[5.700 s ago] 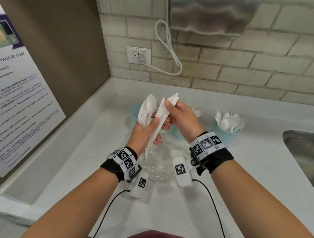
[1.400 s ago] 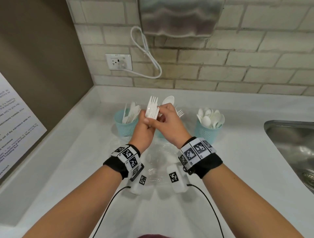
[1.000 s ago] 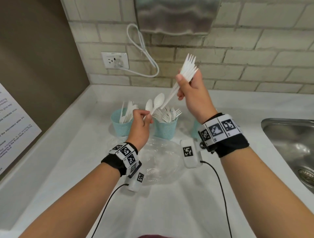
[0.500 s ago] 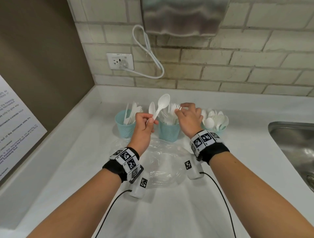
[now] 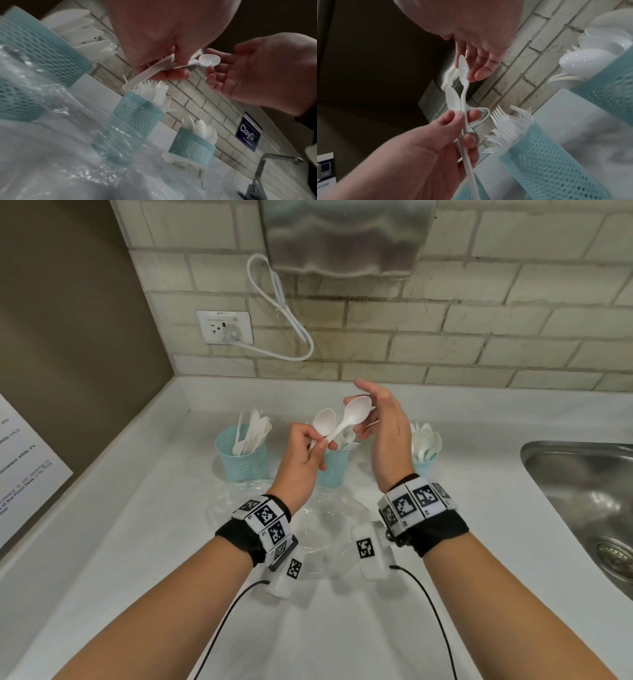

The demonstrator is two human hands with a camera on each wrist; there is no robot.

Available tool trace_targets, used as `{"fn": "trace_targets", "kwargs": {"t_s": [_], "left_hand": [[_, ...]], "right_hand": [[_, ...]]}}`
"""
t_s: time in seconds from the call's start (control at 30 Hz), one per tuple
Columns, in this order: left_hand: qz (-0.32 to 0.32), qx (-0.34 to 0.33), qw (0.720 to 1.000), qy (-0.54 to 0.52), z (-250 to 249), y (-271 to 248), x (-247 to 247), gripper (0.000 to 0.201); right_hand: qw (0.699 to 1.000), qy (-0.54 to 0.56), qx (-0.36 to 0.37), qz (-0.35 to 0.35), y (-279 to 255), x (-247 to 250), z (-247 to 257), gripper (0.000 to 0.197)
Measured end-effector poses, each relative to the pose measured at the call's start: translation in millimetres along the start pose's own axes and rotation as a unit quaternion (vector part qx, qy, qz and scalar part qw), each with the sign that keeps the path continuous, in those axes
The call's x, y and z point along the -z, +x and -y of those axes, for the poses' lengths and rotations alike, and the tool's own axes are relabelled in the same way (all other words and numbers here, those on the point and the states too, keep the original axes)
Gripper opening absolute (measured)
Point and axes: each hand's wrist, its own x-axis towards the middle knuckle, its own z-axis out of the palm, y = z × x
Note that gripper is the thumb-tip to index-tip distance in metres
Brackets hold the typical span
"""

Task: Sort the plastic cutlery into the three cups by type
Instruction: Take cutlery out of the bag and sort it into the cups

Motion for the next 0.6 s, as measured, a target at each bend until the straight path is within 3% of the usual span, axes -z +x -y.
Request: {"fn": "trace_targets", "kwargs": {"t_s": [0.13, 0.2, 0.33, 0.4, 0.47, 0.6], "left_hand": [[0.073, -0.002, 0.997, 0.016, -12.2, 0.3, -20.7, 0.011], [0.11, 0.001, 0.994, 0.018, -17.0, 1.2, -33.1, 0.008], [0.142, -0.003, 0.99, 0.011, -17.7, 6.8, -55.2, 0.026], [0.168, 0.007, 0.984, 0.057, -18.2, 12.0, -66.2, 0.03], [0.204, 0.0, 0.963, 0.176, -19.0, 17.3, -77.1, 0.035], [0.203, -0.103, 0.878, 0.421, -8.7, 23.7, -94.9, 0.048]], "right_hand": [[0.996, -0.081, -0.015, 0.038, -4.7, 6.1, -10.5, 0.035], [0.993, -0.106, -0.031, 0.048, -5.9, 11.8, -14.9, 0.024], [0.994, -0.08, -0.061, 0.042, -0.9, 37.6, -12.1, 0.015], [0.992, -0.11, -0.045, 0.033, 7.7, 53.4, -11.1, 0.018], [0.985, -0.173, -0.008, 0.014, 19.5, 71.0, -14.3, 0.022], [0.972, -0.23, 0.025, -0.028, 39.6, 104.1, -18.0, 0.03]]}}
